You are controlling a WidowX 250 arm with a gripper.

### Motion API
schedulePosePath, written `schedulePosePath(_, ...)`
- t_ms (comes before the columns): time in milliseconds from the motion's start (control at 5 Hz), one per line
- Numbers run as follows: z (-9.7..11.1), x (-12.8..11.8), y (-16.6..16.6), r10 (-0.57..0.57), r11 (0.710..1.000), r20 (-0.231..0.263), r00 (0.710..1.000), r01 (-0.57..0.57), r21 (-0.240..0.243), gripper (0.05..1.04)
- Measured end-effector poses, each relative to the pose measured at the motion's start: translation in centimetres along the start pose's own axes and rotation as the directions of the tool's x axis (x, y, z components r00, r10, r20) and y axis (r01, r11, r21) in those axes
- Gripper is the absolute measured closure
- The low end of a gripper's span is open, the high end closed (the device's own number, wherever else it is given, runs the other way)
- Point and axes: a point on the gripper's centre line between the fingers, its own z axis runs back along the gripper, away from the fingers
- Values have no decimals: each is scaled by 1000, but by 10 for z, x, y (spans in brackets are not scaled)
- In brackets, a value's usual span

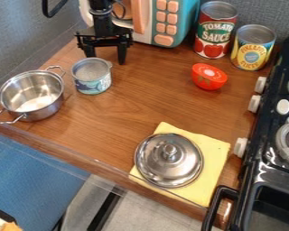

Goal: Move can in front of the microwave oven to the right side of the silver pot

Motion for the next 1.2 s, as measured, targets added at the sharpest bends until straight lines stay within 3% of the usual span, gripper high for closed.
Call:
schedulePosePath(400,6,-67,-34,-112,994,-75,991,111,-16,85)
schedulePosePath(600,9,-90,-37,-149,989,-98,984,149,2,86)
schedulePosePath(1000,18,-130,-41,-195,980,-121,973,197,-2,85)
schedulePosePath(1200,27,-129,-55,-301,953,-75,951,299,-39,85)
